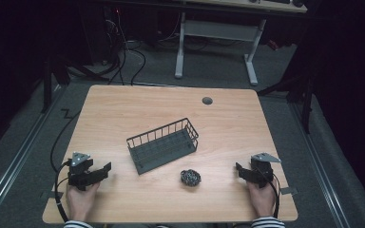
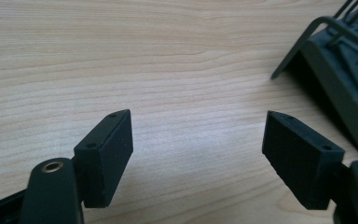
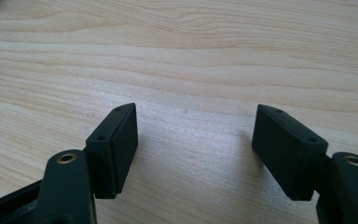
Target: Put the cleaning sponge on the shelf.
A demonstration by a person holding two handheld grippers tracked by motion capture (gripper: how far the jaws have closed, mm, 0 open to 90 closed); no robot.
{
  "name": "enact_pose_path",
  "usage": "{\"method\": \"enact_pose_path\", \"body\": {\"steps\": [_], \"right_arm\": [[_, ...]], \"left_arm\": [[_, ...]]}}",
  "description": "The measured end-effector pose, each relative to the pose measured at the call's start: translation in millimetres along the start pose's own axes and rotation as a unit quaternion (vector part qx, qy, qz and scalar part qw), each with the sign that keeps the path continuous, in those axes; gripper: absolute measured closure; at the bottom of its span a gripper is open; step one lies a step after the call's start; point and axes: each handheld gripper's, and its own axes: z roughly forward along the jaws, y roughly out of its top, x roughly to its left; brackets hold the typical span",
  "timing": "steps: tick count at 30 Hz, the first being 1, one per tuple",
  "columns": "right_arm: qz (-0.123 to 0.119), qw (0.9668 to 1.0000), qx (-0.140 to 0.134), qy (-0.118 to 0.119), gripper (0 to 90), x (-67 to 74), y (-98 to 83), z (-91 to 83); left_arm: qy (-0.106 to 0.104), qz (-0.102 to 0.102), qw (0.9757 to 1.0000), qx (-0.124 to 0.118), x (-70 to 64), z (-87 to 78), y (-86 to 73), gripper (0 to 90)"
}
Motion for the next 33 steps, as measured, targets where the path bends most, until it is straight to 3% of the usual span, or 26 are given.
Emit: {"method": "enact_pose_path", "body": {"steps": [9, 15, 24, 29, 33], "right_arm": [[-0.002, 1.0, -0.001, 0.002, 31.6, -0.5, 0.3, 0.3], [-0.001, 1.0, 0.001, 0.001, 30.4, 0.1, 0.5, 0.3], [-0.005, 0.9999, 0.005, 0.009, 30.9, 1.5, 0.4, -1.1], [-0.005, 0.9995, 0.005, 0.03, 30.7, 6.6, 0.3, -7.1], [-0.02, 0.9988, -0.001, 0.045, 30.6, 15.0, 2.0, -15.6]], "left_arm": [[0.033, 0.026, 0.9991, 0.009, -0.4, 13.1, -2.9, 24.9], [0.057, 0.043, 0.9971, 0.027, 0.5, 18.6, -5.1, 24.7], [0.055, 0.043, 0.9973, 0.023, -0.3, 18.0, -7.3, 22.8], [0.055, 0.044, 0.9973, 0.024, -0.5, 18.1, -7.4, 22.1], [0.054, 0.043, 0.9973, 0.023, -0.4, 18.1, -7.4, 22.2]]}}
